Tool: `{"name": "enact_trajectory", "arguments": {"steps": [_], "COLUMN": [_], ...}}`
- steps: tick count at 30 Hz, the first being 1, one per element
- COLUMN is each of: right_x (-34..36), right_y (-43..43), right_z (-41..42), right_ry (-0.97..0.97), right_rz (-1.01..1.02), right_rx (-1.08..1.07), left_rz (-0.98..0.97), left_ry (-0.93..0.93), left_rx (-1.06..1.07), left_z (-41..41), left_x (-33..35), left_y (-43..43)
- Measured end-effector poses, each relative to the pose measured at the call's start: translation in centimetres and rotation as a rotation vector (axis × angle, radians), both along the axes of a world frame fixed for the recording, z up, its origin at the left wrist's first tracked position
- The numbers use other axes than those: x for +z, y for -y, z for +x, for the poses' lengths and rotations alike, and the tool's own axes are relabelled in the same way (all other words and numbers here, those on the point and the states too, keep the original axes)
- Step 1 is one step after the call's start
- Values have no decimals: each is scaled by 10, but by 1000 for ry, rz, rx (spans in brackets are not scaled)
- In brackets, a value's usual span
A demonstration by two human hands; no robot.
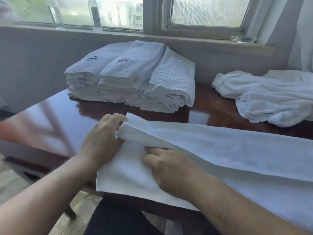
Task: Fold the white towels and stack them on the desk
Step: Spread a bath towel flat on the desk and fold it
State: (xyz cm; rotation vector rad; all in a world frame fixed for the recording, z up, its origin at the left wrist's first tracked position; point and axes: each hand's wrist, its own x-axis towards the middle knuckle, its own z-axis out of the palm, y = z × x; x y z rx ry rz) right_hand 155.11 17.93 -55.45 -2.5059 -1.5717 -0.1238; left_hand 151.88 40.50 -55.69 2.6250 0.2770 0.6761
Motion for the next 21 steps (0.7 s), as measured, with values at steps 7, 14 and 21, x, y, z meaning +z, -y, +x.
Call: {"name": "enact_trajectory", "arguments": {"steps": [7, 14, 21], "right_x": [10, -1, 1], "right_y": [13, 16, 21], "right_z": [10, 25, 24], "right_ry": [216, -5, 26], "right_rz": [522, 169, 187], "right_rx": [-31, -109, -152], "left_rz": [-924, -723, -722], "left_ry": [-154, -396, -128], "left_rx": [133, -69, 17], "left_z": [10, 33, 68], "left_x": [3, 33, 34], "left_y": [-16, -3, 0]}}
